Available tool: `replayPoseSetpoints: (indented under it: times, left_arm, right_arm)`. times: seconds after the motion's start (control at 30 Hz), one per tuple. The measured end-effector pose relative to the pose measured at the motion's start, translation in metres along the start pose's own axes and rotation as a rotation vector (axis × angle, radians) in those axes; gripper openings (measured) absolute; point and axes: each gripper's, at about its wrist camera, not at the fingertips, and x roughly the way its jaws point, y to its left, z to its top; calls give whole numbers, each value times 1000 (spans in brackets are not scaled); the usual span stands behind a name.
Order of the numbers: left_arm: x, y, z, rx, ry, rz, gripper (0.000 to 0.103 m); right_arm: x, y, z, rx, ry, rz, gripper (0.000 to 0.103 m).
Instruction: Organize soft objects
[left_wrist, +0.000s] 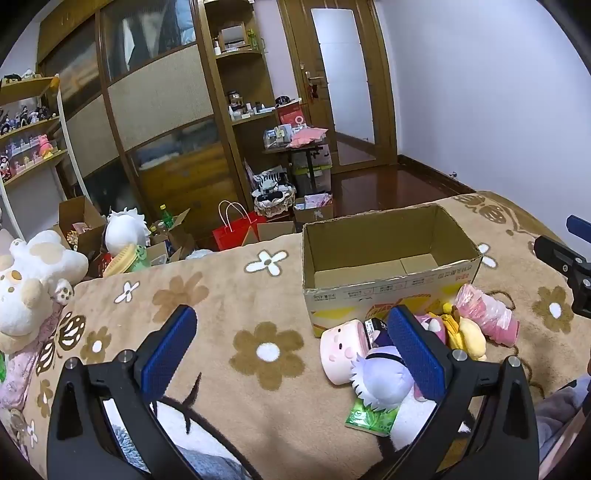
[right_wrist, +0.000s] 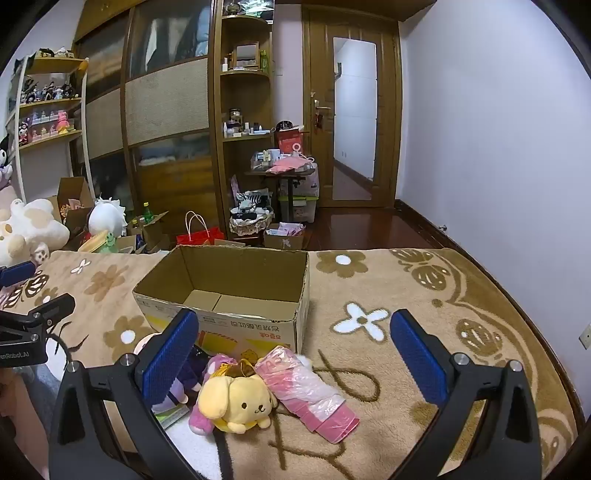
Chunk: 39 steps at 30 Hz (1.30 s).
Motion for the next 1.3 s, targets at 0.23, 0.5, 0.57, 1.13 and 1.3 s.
replayPoseSetpoints:
  times: [0.23, 0.5, 0.57, 1.13, 1.3]
  left_arm:
    - [-1, 6, 1, -6, -13, 5, 102]
    - [-4, 3, 3, 3, -11, 7, 102]
    - [-5, 3, 3, 2, -15, 8, 102]
    - [-7, 4, 5, 4, -16, 11, 102]
    - [-7, 4, 5, 4, -17, 10, 102]
  right_arm:
    - [2, 7, 1, -6, -4, -12, 103]
    - [-2, 10, 1, -7, -3, -10, 103]
    - [-3, 10, 1, -9, -2, -9, 103]
    - [2, 8, 0, -5, -1, -13, 103]
    - [-1, 6, -1, -5, -1, -11, 103]
